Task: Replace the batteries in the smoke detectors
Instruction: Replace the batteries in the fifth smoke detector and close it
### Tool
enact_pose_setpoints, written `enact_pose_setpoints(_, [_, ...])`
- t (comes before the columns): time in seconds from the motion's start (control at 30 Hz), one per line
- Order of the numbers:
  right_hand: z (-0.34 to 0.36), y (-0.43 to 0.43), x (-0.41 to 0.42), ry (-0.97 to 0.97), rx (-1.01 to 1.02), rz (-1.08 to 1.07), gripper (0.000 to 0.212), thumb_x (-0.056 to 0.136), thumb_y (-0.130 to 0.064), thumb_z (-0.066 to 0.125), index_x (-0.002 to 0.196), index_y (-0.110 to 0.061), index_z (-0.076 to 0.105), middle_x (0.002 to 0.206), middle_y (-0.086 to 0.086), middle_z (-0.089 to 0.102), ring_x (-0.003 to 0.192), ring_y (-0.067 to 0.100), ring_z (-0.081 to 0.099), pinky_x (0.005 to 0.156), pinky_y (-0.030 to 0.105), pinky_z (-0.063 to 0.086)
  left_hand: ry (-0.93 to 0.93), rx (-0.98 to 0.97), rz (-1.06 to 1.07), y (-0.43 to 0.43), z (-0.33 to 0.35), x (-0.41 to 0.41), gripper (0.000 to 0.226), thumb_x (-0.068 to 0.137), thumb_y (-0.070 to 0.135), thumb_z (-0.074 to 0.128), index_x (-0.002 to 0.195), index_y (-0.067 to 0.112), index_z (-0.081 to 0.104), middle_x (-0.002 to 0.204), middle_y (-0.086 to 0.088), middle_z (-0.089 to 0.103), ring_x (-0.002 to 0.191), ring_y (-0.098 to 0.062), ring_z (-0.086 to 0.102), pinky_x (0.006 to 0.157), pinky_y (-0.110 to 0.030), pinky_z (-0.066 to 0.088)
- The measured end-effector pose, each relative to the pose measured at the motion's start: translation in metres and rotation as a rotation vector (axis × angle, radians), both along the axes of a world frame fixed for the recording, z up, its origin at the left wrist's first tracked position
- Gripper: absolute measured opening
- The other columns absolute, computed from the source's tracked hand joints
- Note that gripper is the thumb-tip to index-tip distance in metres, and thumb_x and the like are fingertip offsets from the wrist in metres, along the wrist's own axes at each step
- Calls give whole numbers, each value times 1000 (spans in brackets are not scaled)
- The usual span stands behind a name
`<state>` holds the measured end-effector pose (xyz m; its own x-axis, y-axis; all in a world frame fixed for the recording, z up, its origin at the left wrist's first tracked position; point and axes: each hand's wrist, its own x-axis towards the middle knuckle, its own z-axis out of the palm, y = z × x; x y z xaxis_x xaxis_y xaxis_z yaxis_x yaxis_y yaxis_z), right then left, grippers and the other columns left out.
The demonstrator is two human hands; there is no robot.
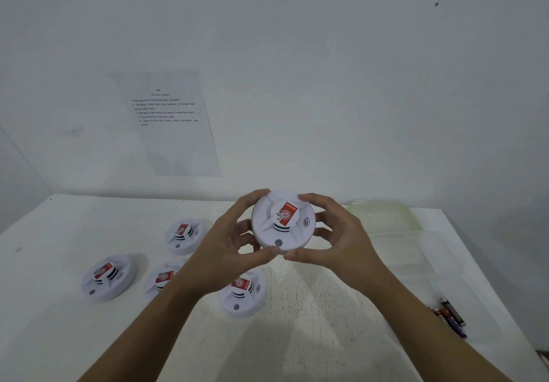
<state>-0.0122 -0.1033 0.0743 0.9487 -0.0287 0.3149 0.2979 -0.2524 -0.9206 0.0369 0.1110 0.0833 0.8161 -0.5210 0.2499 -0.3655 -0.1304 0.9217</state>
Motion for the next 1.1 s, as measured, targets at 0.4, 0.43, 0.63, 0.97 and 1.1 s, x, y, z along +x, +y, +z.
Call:
enact_pose_setpoints(0.4, [1, 3, 5, -42, -38, -29, 80, 58, -33, 95, 128, -36, 56, 126, -24, 62, 114, 6, 60, 82, 19, 56, -5, -7, -5, 2, 0, 9, 80, 74, 20, 84, 141, 37, 44, 139, 17, 58, 123, -19, 63, 90, -33, 60])
enact_pose_setpoints(0.43, [1, 4, 5, -42, -40, -31, 80, 58, -34, 95, 128, -36, 56, 125, -24, 62, 115, 6, 60, 82, 18, 56, -4, -9, -10, 3, 0, 10, 80, 74, 19, 84, 142, 37, 44, 139, 17, 58, 123, -19, 63, 89, -33, 60])
enact_pose_setpoints(0.63, [-2, 6, 11, -33, -33, -30, 80, 59, -30, 96, 128, -34, 57, 126, -19, 64, 115, 8, 61, 86, 22, 57, 11, -4, -14, 7, -3, 17, 79, 75, 17, 85, 140, 39, 45, 137, 20, 58, 122, -18, 63, 87, -31, 60])
enact_pose_setpoints(0.97, [-8, 11, 25, -30, -33, -39, 79, 61, -26, 96, 130, -32, 56, 129, -18, 62, 118, 7, 59, 91, 25, 56, 8, -1, -17, 11, -7, 32, 79, 78, 13, 84, 143, 33, 44, 138, 13, 59, 120, -23, 64, 89, -37, 61])
enact_pose_setpoints(1.1, [-11, 11, 32, -31, -52, -41, 79, 61, -27, 96, 130, -32, 56, 130, -18, 62, 118, 8, 59, 91, 25, 56, -3, 18, -17, 13, -9, 40, 80, 78, 13, 85, 143, 35, 44, 135, 16, 60, 116, -26, 66, 86, -39, 62])
